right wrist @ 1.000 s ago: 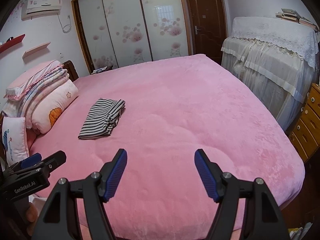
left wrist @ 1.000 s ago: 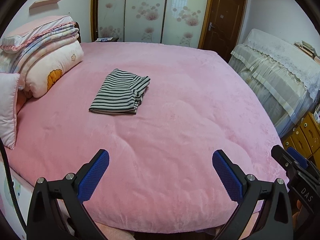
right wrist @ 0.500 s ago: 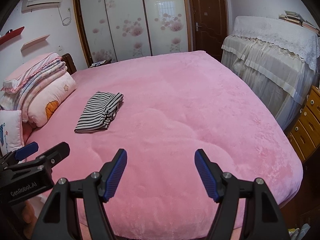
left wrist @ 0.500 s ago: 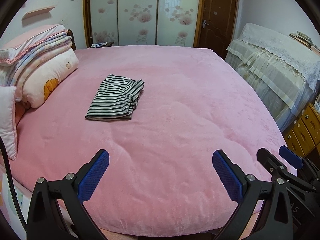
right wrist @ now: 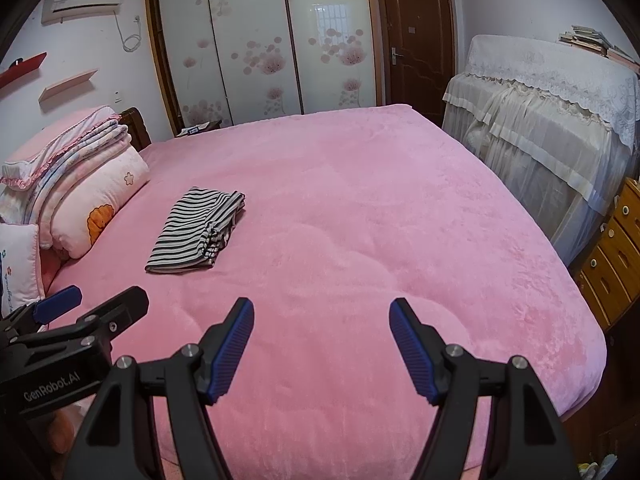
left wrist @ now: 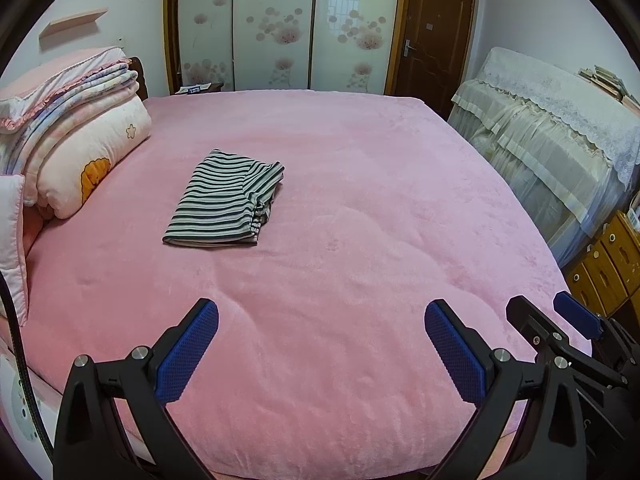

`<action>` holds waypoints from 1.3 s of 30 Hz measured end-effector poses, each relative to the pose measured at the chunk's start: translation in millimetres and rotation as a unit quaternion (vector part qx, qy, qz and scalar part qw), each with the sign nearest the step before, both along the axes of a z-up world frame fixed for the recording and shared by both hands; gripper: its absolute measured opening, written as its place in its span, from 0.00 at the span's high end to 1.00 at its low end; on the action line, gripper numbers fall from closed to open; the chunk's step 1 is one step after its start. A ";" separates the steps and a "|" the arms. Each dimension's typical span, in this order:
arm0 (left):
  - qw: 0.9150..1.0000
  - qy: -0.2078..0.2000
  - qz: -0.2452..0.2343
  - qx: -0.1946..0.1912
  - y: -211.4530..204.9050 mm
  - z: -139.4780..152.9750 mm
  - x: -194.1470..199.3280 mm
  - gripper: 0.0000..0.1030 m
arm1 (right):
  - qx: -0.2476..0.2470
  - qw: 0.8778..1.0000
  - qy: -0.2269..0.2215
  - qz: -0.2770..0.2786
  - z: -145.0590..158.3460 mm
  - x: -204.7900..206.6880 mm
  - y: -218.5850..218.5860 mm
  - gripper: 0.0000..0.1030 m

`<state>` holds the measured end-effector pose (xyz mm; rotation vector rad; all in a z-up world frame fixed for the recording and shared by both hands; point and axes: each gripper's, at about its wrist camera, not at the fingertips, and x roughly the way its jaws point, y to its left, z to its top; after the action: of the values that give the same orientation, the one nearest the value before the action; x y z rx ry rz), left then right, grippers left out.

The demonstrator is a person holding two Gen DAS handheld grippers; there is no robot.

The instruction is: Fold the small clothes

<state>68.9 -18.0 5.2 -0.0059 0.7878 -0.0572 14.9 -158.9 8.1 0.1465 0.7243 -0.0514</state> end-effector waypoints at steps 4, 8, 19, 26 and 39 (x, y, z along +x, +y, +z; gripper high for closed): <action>1.000 0.002 -0.002 0.001 -1.6 -1.4 3.6 0.00 | -0.001 1.000 0.004 -0.001 -2.8 5.6 0.4 0.31; 1.000 0.003 -0.004 0.001 -2.2 -1.0 5.6 0.00 | -0.003 1.000 0.003 -0.002 -3.5 7.1 1.2 0.31; 1.000 0.000 -0.005 0.005 -4.3 0.5 6.1 0.00 | -0.010 1.000 -0.006 -0.008 -3.0 6.7 3.8 0.31; 1.000 -0.003 -0.003 0.008 -6.0 2.1 2.8 0.00 | -0.012 1.000 -0.010 -0.012 -1.6 3.0 4.3 0.31; 1.000 -0.009 -0.002 0.015 -10.2 8.3 -4.8 0.01 | -0.013 1.000 -0.013 -0.015 -0.9 -0.8 3.0 0.31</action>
<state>64.1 -28.2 13.5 0.0250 0.7704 -0.0481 14.1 -156.0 7.2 0.1333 0.6947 -0.0878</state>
